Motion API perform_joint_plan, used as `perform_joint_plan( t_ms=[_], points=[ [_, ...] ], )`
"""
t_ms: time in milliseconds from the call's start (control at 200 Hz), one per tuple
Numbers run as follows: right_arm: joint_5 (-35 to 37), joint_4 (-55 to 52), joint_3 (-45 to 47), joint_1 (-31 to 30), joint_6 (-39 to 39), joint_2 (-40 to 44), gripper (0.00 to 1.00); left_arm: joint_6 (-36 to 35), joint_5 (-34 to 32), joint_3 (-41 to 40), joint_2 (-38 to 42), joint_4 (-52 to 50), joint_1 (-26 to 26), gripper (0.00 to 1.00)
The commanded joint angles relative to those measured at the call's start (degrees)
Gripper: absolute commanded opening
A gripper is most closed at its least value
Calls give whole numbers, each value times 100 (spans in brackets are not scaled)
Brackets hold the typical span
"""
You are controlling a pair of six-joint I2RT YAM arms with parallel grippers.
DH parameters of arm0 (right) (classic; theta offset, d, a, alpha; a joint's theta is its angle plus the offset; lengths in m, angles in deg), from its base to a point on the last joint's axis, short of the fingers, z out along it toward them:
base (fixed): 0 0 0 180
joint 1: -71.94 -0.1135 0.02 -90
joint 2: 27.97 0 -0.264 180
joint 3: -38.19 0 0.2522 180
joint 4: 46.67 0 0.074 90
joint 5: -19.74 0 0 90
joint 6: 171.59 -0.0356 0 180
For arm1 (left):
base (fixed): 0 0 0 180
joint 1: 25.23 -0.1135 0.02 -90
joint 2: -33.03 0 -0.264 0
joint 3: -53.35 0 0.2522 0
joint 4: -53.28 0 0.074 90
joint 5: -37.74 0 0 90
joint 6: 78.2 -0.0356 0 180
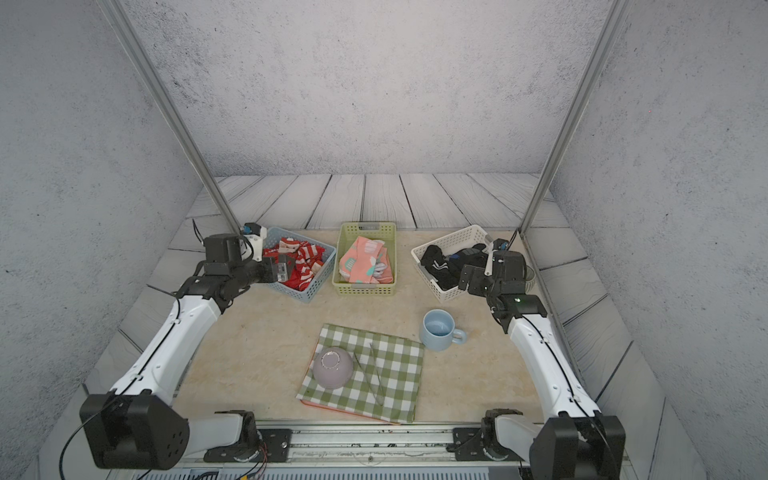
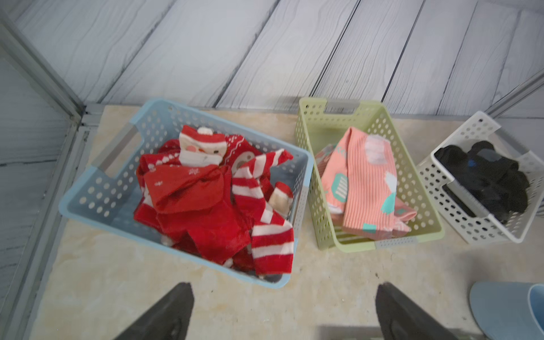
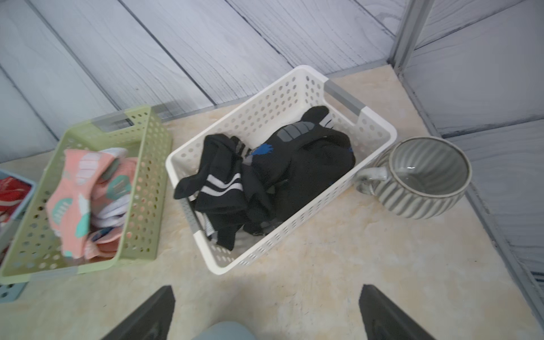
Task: Sort the socks into the basket by color
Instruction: Reset both arms
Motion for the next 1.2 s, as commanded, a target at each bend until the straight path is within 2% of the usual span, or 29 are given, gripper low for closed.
perform_joint_plan(
  t_ms=[0,85,305,415,540,666,701,841,916,1046,1141,1191],
  points=[
    [370,870,419,273,125,-150,99,-82,-395,-429,306,867,60,100],
    [194,1133,705,471,66,-283,99,-173,-533,-662,387,903,70,100],
    [453,1990,1492,695,148,-353,99,-183,-922,-1351,523,1329,65,100],
    [328,2582,1821,935,162,-300,99,-121,-1135,-1514,488,1510,64,100],
    [186,3035,2069,1301,-118,-334,99,-144,-1218,-1812,483,1908,70,100],
    [179,3618,2222,1303,-78,-651,99,-243,-1337,-2073,447,2287,62,100],
    [129,3796,2254,1475,-101,-791,99,-239,-1409,-2131,438,2422,50,100],
    [-522,4855,2538,1463,-76,-1286,99,-245,-1638,-2383,387,2905,-67,100],
    [-463,5246,2649,1443,-62,-1471,99,-339,-1733,-2433,295,3110,-134,100],
    [-814,5448,2646,1395,217,-1598,99,-422,-1796,-2531,66,3325,-273,100],
    [-976,5621,2724,1369,432,-1592,99,-346,-1732,-2762,-94,3855,-364,100],
    [-916,5734,2787,1071,630,-1571,99,-298,-1802,-2887,-198,4071,-401,100]
  ],
)
